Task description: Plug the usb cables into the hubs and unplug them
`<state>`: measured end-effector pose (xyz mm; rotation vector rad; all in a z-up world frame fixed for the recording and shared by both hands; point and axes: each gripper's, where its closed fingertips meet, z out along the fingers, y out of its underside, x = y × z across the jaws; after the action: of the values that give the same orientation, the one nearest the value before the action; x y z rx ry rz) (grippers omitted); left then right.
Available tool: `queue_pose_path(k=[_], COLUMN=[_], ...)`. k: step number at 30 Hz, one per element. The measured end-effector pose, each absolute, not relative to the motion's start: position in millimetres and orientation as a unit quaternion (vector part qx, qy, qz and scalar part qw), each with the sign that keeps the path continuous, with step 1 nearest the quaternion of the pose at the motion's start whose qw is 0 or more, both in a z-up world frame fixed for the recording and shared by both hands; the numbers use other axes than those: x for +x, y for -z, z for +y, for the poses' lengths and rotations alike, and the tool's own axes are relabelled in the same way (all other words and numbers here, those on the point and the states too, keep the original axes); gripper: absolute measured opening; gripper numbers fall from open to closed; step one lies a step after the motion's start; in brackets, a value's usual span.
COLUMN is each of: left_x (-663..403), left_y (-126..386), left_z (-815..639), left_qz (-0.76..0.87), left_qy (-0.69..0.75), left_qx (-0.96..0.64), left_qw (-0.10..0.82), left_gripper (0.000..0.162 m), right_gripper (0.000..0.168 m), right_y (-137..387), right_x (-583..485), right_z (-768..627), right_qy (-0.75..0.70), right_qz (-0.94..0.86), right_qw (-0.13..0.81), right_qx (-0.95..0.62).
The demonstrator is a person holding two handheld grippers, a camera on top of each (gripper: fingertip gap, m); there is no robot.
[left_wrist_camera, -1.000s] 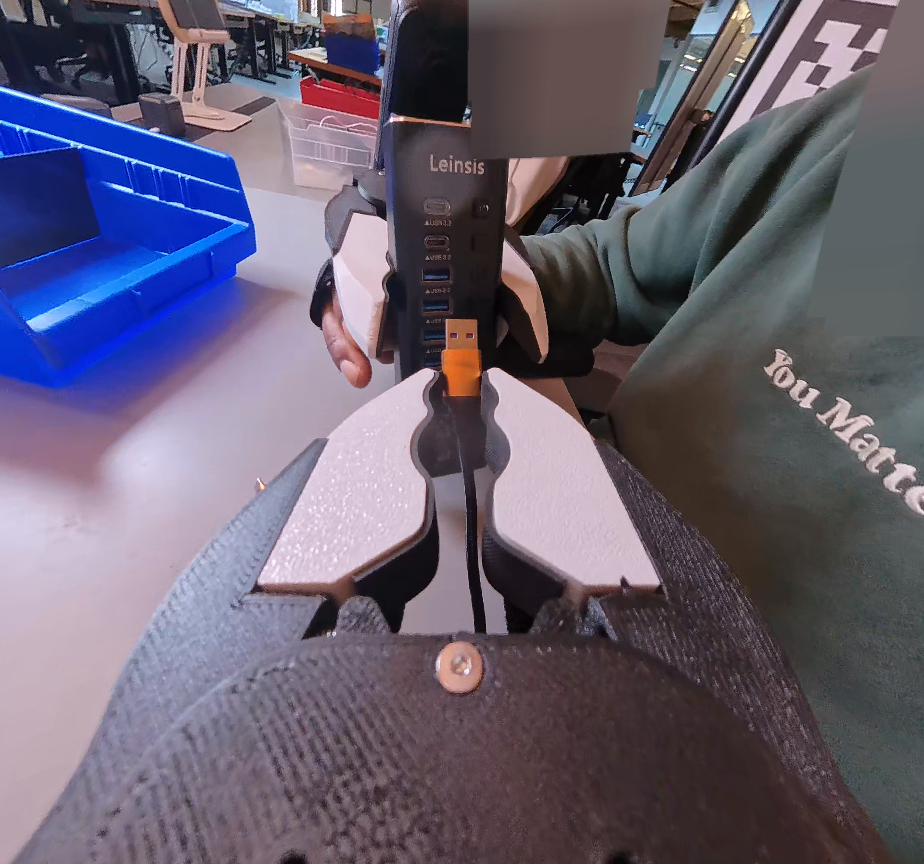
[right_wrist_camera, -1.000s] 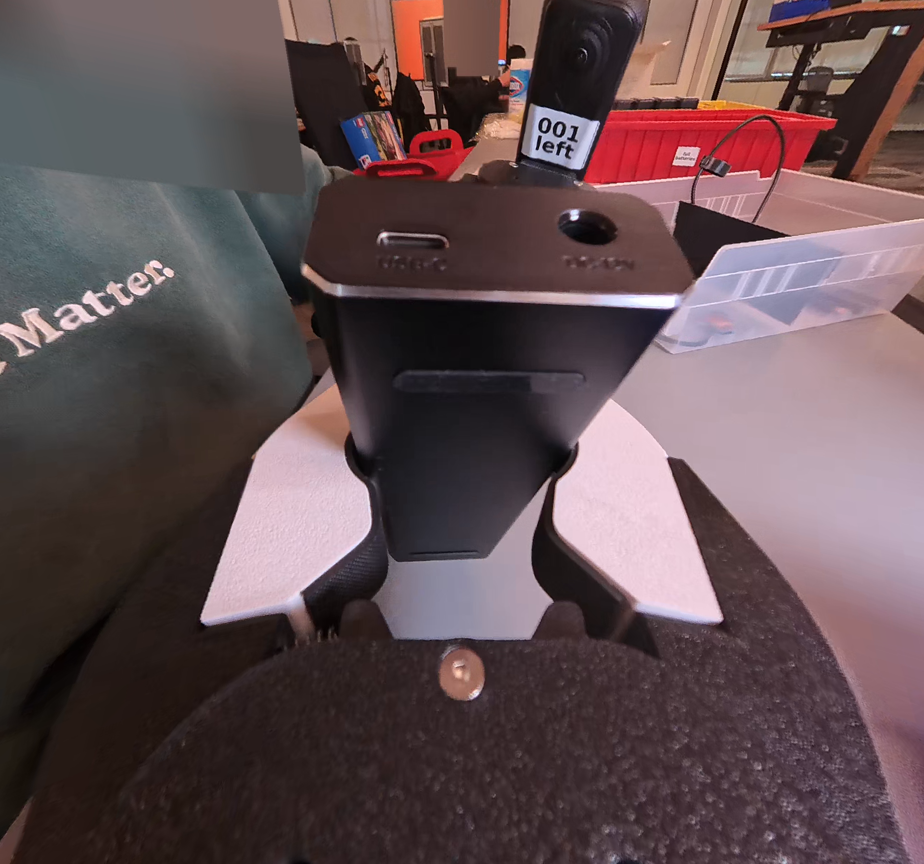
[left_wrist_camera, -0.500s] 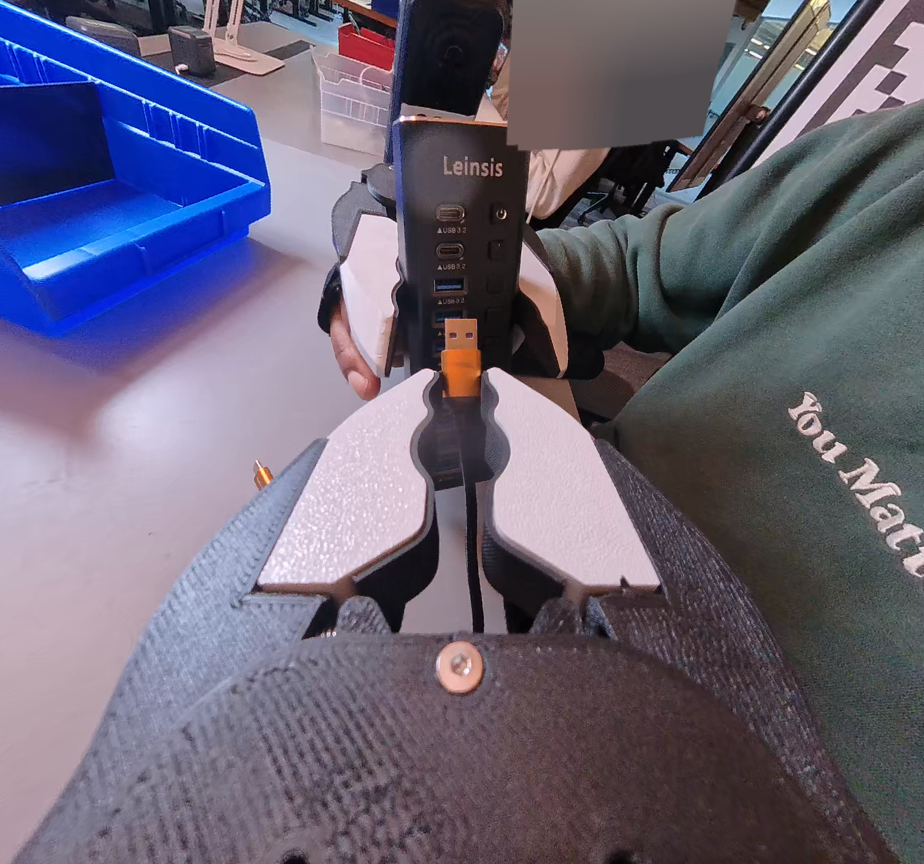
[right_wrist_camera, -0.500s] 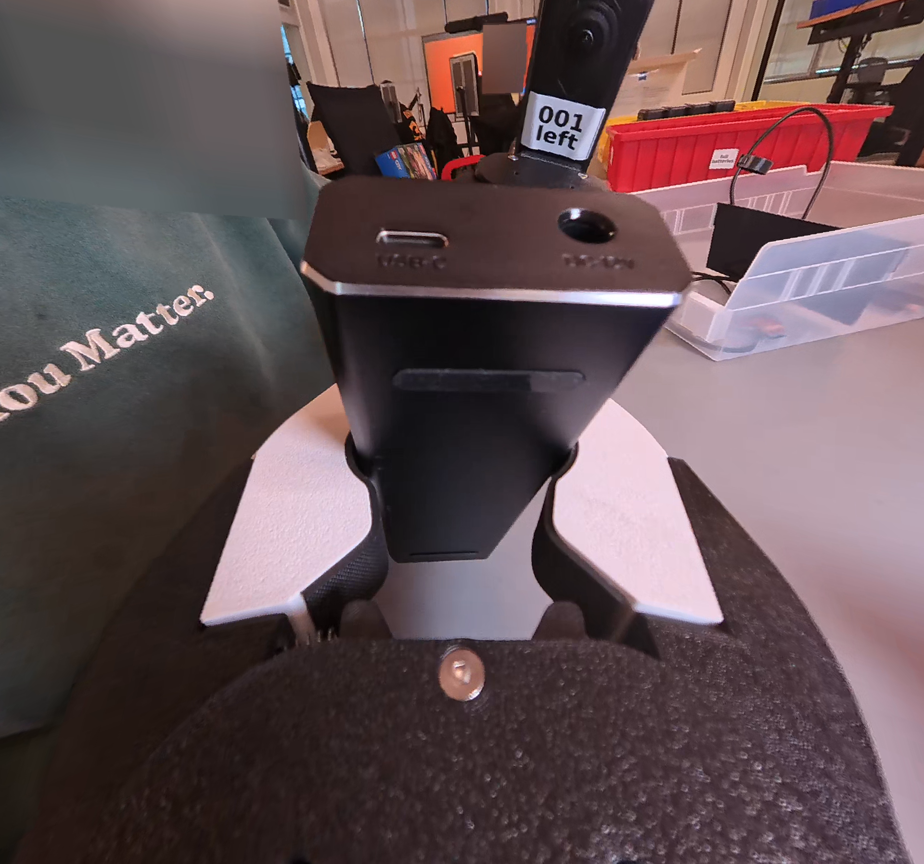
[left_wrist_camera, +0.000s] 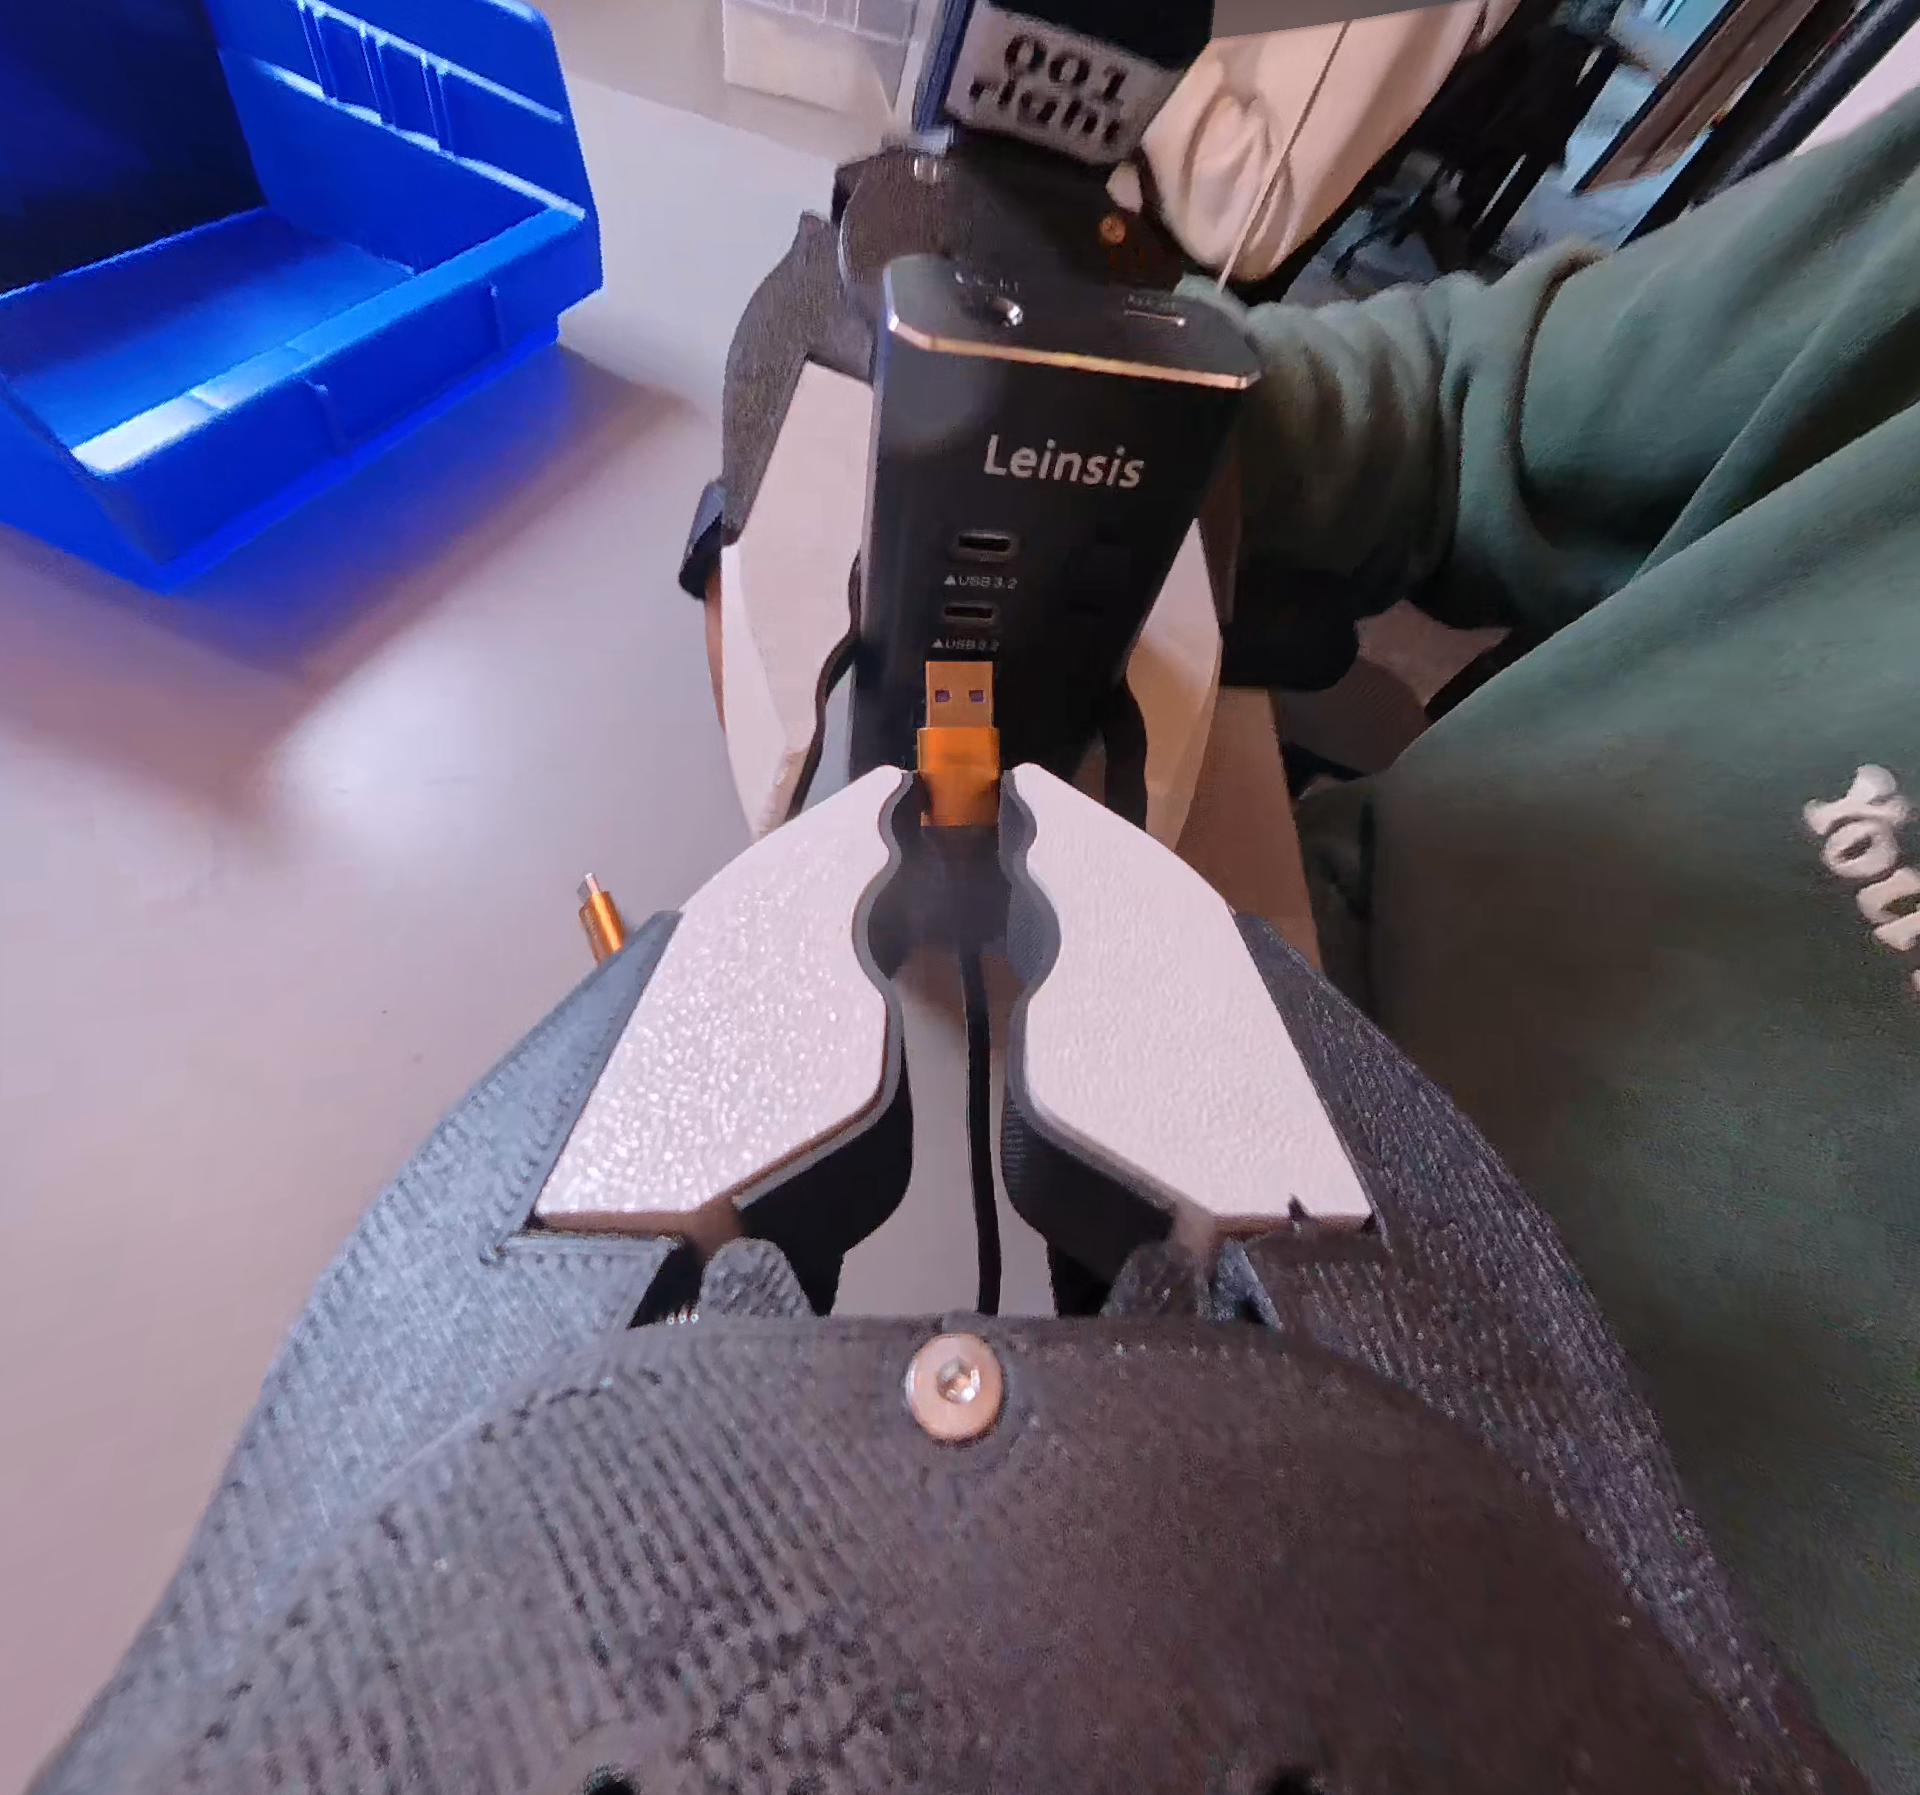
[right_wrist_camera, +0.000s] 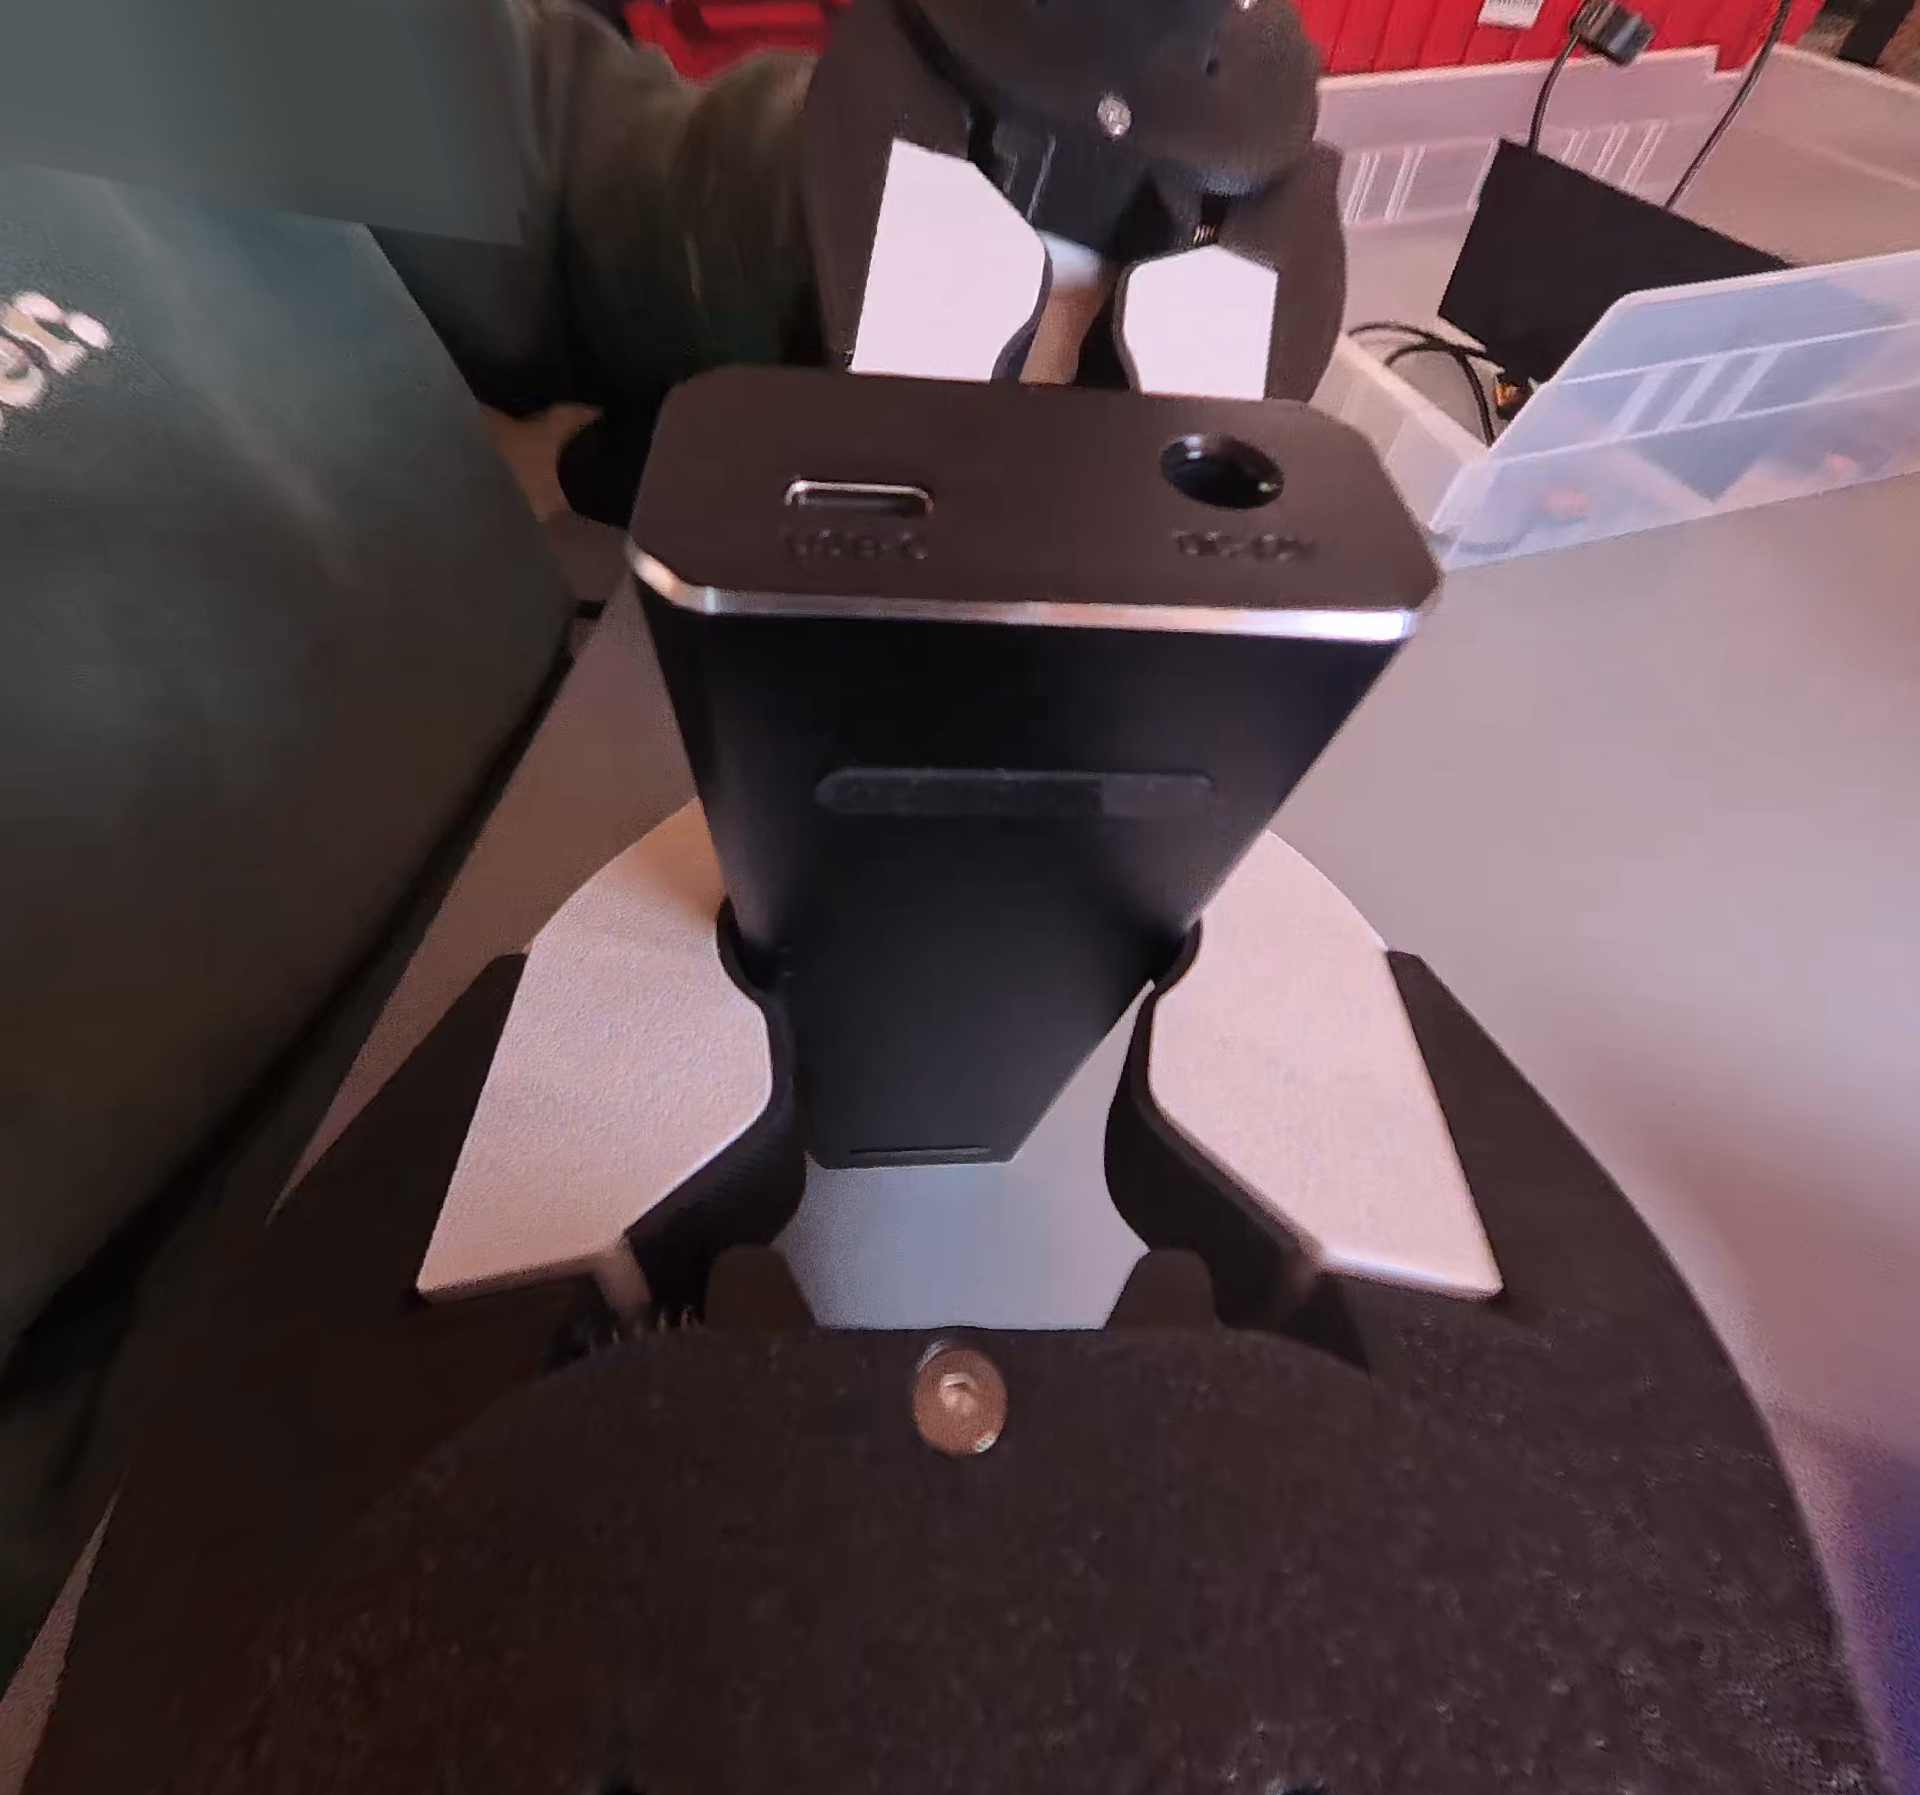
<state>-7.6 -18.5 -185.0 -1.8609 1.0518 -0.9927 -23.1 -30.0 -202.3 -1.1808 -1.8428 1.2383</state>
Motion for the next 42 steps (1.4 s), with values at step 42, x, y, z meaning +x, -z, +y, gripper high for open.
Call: queue_pose_path(k=[42], left_x=[4], left_y=[146], left_z=[-5], left_qz=[0.547], left_qy=[0.258], left_qx=[-0.696], left_qw=[0.387], left_gripper=[0.0], right_gripper=[0.072], right_y=[188], right_x=[-28], right_z=[-26], right_qy=[-0.435], right_qz=[-0.689], right_qw=[0.323], right_qx=[-0.482])
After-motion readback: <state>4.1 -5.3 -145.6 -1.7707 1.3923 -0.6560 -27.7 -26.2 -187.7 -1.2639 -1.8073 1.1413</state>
